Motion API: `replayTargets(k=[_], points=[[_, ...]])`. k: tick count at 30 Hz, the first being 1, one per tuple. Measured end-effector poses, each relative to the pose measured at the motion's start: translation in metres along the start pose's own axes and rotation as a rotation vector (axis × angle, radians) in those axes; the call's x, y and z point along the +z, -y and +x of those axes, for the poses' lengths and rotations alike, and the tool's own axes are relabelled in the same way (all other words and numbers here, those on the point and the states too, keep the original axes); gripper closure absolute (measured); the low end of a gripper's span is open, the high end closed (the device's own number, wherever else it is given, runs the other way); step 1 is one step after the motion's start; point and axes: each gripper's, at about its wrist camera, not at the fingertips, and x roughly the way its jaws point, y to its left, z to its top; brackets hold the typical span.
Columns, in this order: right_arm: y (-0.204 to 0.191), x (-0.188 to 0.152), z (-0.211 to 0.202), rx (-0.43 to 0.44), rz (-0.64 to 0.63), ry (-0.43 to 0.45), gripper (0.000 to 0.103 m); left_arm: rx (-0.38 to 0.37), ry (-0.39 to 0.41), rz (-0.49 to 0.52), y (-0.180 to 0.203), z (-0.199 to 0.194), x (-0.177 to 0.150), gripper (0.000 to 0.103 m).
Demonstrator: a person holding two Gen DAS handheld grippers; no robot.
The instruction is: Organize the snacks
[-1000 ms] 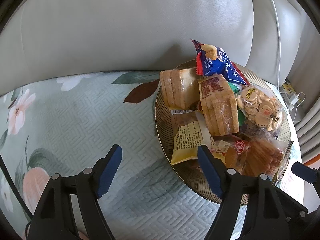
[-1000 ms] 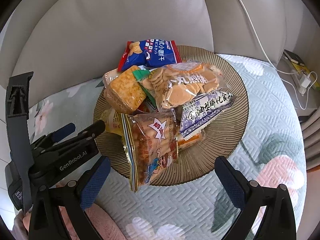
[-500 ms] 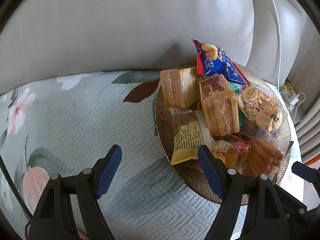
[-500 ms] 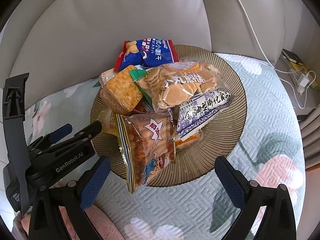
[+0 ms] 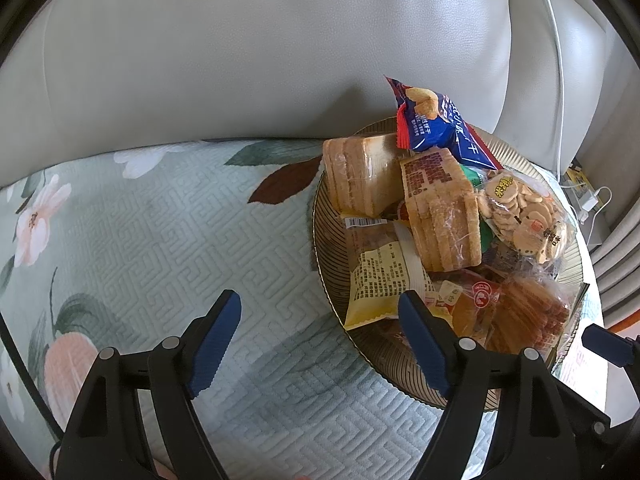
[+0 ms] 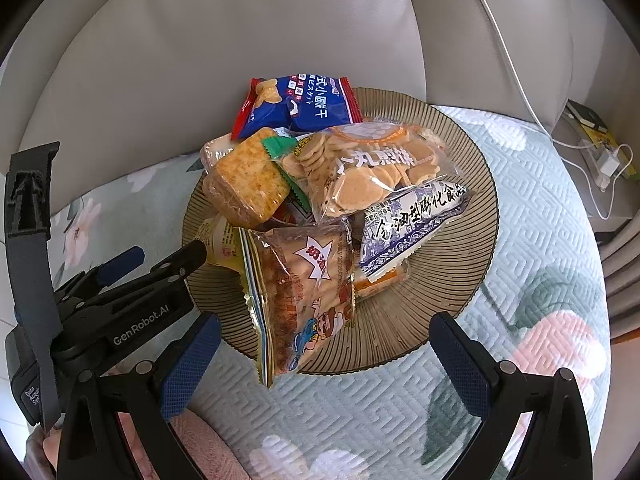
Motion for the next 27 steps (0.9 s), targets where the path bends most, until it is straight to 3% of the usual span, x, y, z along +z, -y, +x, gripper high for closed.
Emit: replayTargets(k=[27], points=[[-0.005, 0.001, 0.013, 0.009, -0.013, -0.001, 0.000, 0.010, -0.007, -0.008, -0.002, 0.003, 0.000, 0.016]])
